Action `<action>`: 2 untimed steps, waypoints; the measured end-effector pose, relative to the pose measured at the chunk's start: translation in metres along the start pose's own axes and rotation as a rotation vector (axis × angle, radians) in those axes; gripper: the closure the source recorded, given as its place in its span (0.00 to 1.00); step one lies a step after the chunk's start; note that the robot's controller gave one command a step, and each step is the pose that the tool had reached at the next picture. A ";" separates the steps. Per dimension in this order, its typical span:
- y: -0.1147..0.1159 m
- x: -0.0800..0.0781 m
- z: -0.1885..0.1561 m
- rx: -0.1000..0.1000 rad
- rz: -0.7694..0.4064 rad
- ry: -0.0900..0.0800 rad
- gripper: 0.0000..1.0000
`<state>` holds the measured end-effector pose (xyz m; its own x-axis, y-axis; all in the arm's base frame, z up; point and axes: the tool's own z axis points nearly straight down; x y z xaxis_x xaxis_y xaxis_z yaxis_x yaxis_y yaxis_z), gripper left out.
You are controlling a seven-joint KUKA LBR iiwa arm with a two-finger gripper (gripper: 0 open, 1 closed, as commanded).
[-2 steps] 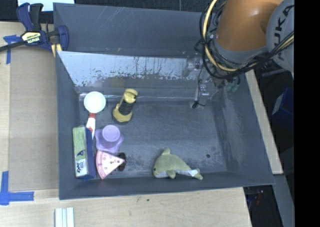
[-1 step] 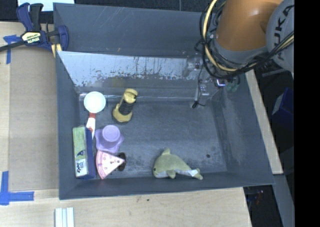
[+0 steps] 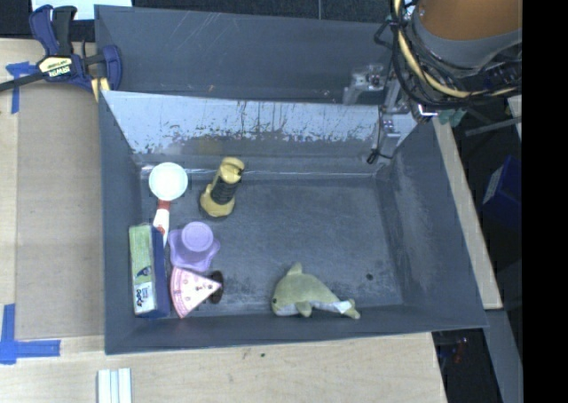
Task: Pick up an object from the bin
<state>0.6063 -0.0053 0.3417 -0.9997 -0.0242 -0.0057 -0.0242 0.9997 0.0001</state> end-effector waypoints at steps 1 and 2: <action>-0.018 0.005 0.091 0.000 0.130 0.001 0.00; 0.004 0.003 0.049 0.001 0.069 -0.011 0.00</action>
Offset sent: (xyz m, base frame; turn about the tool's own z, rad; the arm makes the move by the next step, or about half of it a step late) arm -0.0035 0.0124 -0.0275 0.0450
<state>0.6033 -0.0011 0.2930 -0.9988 0.0450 -0.0165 0.0450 0.9990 0.0003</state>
